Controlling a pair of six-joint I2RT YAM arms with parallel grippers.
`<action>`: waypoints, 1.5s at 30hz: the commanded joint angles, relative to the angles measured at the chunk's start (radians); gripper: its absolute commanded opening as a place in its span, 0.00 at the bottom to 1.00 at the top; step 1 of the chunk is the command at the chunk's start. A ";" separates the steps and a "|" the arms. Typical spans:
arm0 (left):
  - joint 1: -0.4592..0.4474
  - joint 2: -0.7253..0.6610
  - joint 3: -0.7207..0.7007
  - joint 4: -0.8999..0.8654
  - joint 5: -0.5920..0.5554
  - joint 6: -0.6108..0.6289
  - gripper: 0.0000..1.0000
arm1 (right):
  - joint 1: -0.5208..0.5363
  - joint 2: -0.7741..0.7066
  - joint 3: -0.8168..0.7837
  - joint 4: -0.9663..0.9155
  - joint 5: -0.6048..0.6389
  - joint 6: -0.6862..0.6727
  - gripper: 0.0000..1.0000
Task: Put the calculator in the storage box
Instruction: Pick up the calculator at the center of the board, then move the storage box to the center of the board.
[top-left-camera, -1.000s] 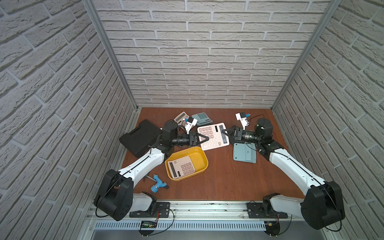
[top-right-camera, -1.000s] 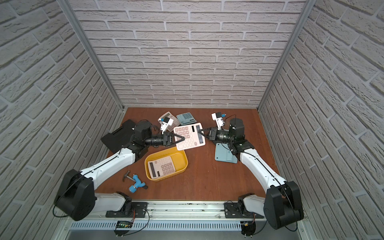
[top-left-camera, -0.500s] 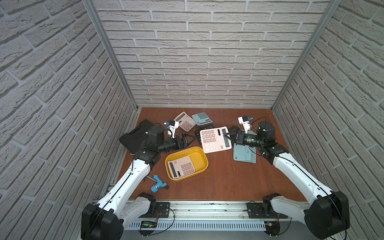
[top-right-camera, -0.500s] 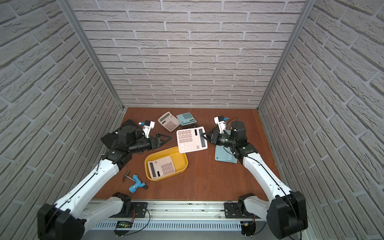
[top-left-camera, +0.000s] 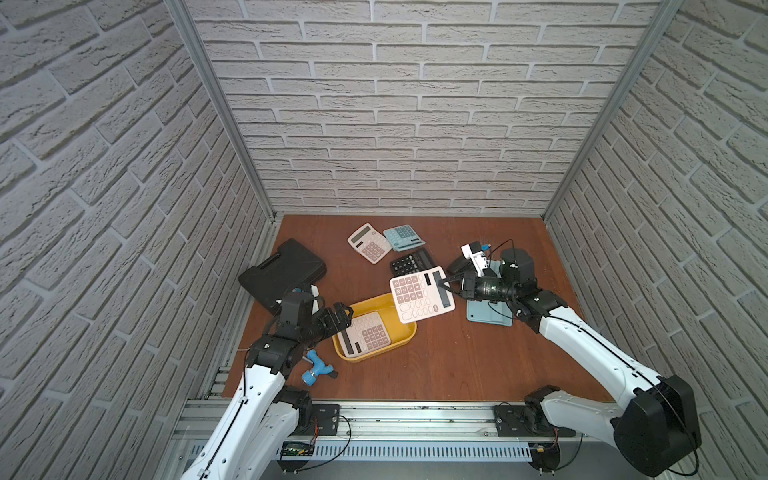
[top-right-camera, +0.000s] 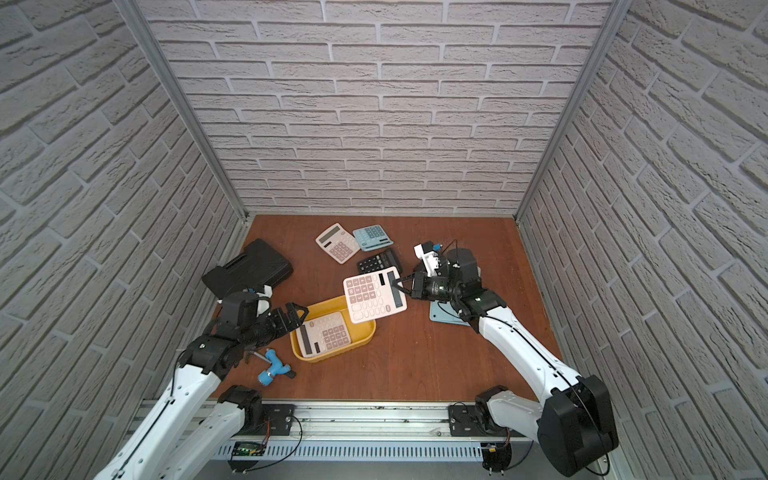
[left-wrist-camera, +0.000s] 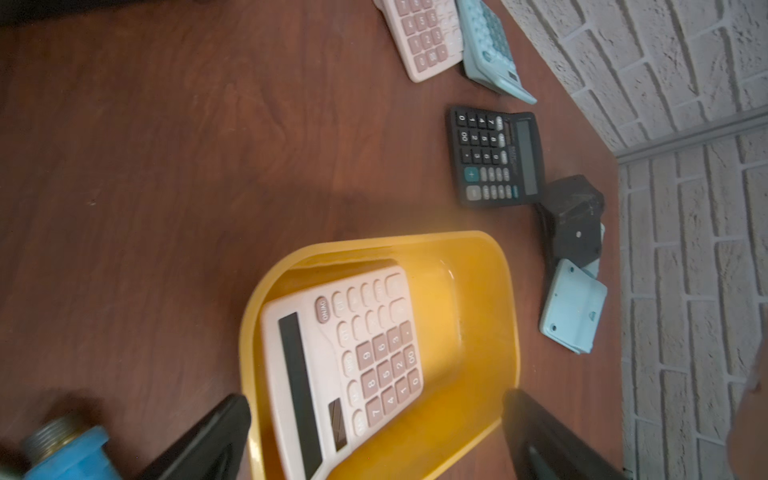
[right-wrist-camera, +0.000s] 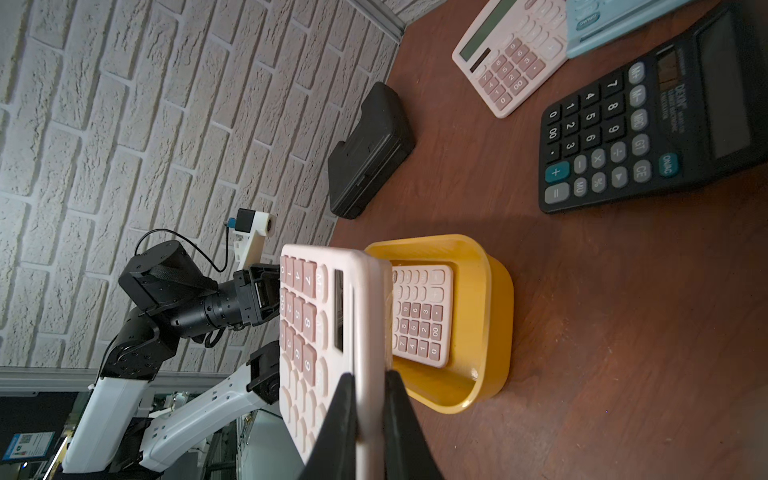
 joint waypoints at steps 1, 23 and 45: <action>0.024 -0.015 -0.049 0.007 -0.034 -0.020 0.98 | 0.046 0.035 0.048 0.000 0.037 -0.041 0.03; 0.051 0.346 -0.126 0.512 0.252 -0.078 0.98 | 0.254 0.215 0.196 -0.246 0.411 -0.085 0.03; -0.115 0.523 -0.022 0.555 0.175 -0.028 0.98 | 0.213 0.119 0.073 -0.240 0.586 -0.002 0.03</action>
